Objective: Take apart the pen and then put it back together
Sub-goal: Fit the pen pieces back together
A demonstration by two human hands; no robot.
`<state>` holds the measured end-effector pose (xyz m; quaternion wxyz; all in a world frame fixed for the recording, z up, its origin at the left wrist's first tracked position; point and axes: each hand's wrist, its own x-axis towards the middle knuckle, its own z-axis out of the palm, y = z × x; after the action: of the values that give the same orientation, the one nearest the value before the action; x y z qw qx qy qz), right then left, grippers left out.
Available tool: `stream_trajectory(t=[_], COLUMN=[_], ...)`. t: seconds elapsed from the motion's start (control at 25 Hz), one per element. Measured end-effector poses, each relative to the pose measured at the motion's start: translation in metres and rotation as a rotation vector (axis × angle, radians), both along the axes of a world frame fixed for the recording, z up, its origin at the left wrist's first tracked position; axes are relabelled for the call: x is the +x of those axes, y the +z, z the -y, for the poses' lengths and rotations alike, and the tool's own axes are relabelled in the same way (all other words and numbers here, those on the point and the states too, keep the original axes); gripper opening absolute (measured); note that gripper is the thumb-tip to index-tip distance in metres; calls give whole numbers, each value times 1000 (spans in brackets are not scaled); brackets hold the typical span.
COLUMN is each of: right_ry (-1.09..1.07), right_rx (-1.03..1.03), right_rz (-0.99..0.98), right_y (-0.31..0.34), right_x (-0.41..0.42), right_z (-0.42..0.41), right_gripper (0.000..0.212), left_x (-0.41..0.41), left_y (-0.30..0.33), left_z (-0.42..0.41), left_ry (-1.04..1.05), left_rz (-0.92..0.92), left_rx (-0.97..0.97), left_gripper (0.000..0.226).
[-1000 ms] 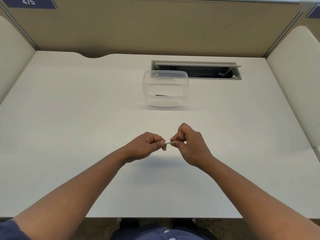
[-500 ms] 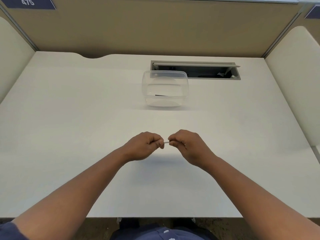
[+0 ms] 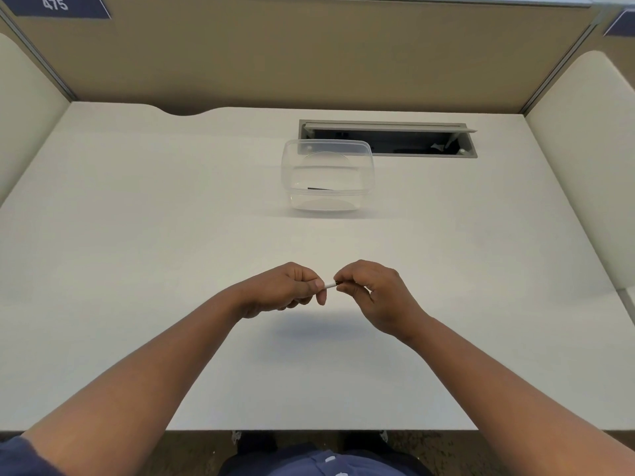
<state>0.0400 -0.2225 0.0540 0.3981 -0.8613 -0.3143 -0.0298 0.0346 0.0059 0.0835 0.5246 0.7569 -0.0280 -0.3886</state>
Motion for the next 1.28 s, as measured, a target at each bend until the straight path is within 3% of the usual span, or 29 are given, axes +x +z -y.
stream_trajectory(t=[0.12, 0.2, 0.36, 0.52, 0.6, 0.68, 0.8, 0.88, 0.96, 1.04, 1.16, 1.28], right_ry=[-10, -57, -229, -412, -384, -328, -303, -195, -161, -252, -382, -402], right_rx=[-48, -45, -68, 193, 253, 189, 102, 24, -59, -68, 45, 225], right_rz=[134, 100, -320, -989, -1167, -1004, -567, -297, -218, -405, -823, -1191], right_y=[1, 5, 23, 36, 38, 31, 21, 13, 10, 15, 22, 27], right_x=[0, 0, 0, 13, 14, 12, 5, 4, 4, 5, 10, 15], right_z=[-2, -4, -12, -12, -8, -7, -6, -3, -4, -6, -8, -4], right_gripper=[13, 10, 10, 11, 9, 9, 8, 7, 8, 11, 13, 11], left_x=[0, -2, -5, -14, -14, -7, 4, 8, 8, 5, -4, -8], left_y=[-1, -1, -6, -18, -19, -14, -13, -11, -12, -14, -23, -35], left_z=[2, 4, 12, 22, 20, 19, 15, 11, 12, 18, 26, 24], left_ry=[27, 64, 131, -2, -55, -25, 58, 84, 65, 37, -26, -131], left_rz=[-31, 17, 271, 962, 1080, 807, 345, 226, 223, 362, 809, 1151], left_rx=[-44, -34, 106, 650, 674, 561, 226, 77, 87, 273, 585, 644], left_gripper=[33, 33, 30, 26, 24, 28, 30, 31, 30, 30, 30, 28])
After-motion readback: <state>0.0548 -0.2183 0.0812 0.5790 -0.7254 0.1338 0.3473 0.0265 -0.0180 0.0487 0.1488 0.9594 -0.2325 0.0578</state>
